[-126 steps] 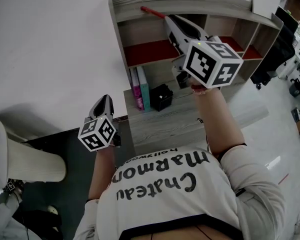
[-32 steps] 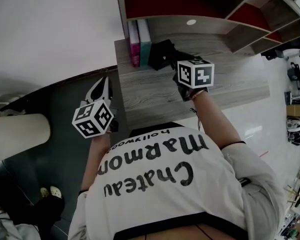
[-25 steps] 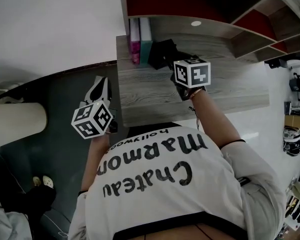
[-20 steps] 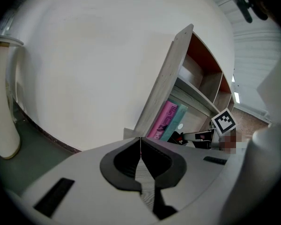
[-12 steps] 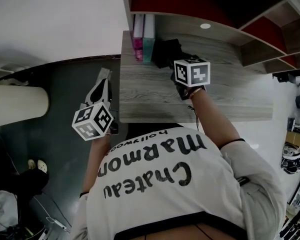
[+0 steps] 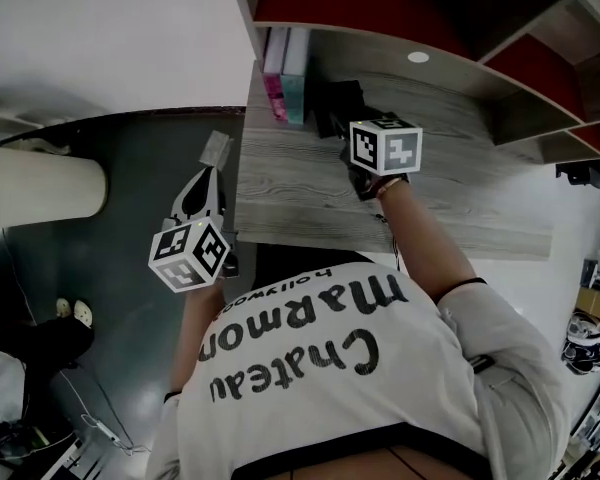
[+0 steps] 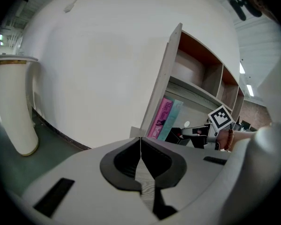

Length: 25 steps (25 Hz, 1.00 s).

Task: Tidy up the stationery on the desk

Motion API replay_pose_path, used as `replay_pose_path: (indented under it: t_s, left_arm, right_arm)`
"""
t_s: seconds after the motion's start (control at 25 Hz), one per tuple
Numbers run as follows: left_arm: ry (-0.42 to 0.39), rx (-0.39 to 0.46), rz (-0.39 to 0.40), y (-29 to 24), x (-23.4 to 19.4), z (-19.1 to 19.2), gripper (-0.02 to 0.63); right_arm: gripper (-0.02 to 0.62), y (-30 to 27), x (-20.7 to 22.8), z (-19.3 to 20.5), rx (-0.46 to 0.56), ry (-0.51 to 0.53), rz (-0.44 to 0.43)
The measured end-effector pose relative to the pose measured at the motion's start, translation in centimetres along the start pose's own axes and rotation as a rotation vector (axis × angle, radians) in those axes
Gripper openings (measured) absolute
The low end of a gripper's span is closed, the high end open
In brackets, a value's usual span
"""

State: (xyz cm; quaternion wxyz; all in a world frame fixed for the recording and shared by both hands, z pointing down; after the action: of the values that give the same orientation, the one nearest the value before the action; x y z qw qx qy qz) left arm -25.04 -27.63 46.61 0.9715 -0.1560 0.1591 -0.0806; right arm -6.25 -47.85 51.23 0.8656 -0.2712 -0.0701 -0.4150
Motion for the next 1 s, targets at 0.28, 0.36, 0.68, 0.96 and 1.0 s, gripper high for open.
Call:
replay_pose_path:
  t_s: [0.28, 0.36, 0.68, 0.96, 1.0]
  left_arm:
    - [-0.004, 0.0, -0.041, 2.0, 0.8, 0.7, 0.017]
    - [-0.006, -0.001, -0.048, 2.5, 0.7, 0.9, 0.017]
    - [0.031, 0.038, -0.03, 3.9, 0.2, 0.4, 0.017]
    - [0.004, 0.084, 0.069, 5.9, 1.0, -1.3, 0.017]
    - [-0.001, 0.092, 0.089, 6.1, 1.2, -1.6, 0.017]
  right_arm:
    - [0.066, 0.0, 0.0, 0.2, 0.022, 0.013, -0.022]
    - [0.069, 0.0, 0.0, 0.1, 0.03, 0.018, -0.014]
    - [0.101, 2.1, -1.0, -0.5, 0.074, 0.031, 0.004]
    - [0.094, 7.4, -3.6, -1.2, 0.17, 0.017, 0.061]
    - [0.091, 8.4, -4.0, -1.1, 0.182, 0.015, 0.073]
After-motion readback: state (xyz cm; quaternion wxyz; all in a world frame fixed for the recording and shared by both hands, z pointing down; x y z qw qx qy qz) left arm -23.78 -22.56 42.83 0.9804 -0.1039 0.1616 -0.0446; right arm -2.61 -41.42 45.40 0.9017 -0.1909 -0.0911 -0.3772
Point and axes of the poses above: the fingertips, and each gripper's own axes: y backward along the fingers, x to its right, z out of its underside, the point moved 3 cm from there along y, backward along the fingers, and after that the axes turned 8 degrees about x, right-handed, at the moved point
